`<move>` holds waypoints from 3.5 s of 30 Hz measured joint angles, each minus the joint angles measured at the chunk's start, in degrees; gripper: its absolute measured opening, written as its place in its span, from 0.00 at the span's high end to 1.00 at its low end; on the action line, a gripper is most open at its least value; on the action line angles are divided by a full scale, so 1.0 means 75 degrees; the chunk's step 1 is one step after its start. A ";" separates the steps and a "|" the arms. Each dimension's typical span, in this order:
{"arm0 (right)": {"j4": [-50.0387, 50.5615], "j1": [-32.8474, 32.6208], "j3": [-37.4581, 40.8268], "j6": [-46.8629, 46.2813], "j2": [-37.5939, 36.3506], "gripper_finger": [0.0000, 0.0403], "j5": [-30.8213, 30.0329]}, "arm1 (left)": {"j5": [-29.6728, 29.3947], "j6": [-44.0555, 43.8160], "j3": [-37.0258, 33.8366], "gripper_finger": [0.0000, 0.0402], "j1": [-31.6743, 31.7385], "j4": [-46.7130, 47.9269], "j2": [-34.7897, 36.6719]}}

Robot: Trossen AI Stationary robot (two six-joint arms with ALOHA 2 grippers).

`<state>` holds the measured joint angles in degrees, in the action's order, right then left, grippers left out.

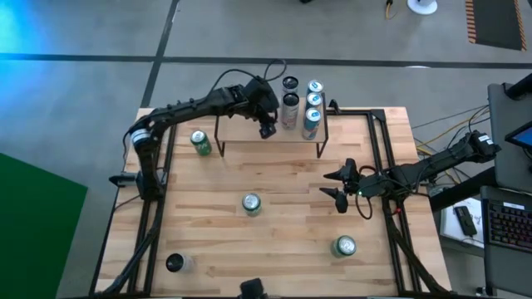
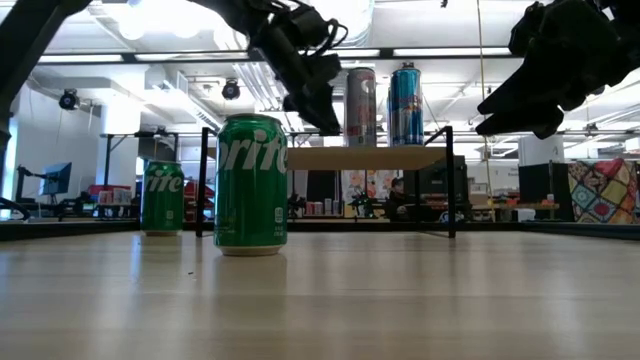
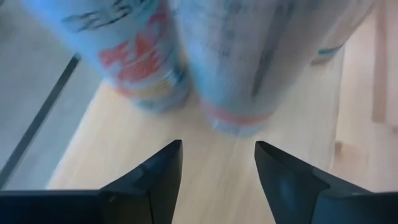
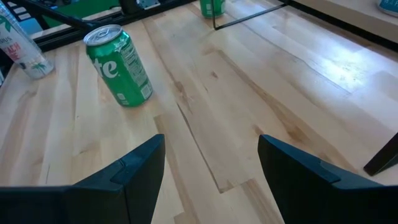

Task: Sort soda cans
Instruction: Put the white-pink soda can on the shelf and align it with other white-pink soda cans

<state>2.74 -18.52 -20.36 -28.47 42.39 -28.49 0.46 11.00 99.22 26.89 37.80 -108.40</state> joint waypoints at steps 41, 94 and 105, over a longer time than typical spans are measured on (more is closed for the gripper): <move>-0.1270 0.0003 -0.0198 0.0905 -0.0334 0.39 0.1622 | -0.2115 -0.7559 -0.9016 0.54 -0.7489 -0.1174 0.9250; -0.1758 -0.1379 -0.1217 0.0872 0.1868 0.39 -0.1758 | -0.3777 -0.9344 -0.6575 0.43 -0.8920 0.1720 0.4879; -0.1426 -0.1551 -0.0898 -0.1071 0.2993 0.39 -0.3169 | -0.4801 -0.9193 -0.5652 0.36 -0.8925 0.3385 0.4800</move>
<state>-7.95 -30.15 -27.09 -36.50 64.84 -52.26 -35.55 -57.94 56.83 -40.04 63.18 -72.39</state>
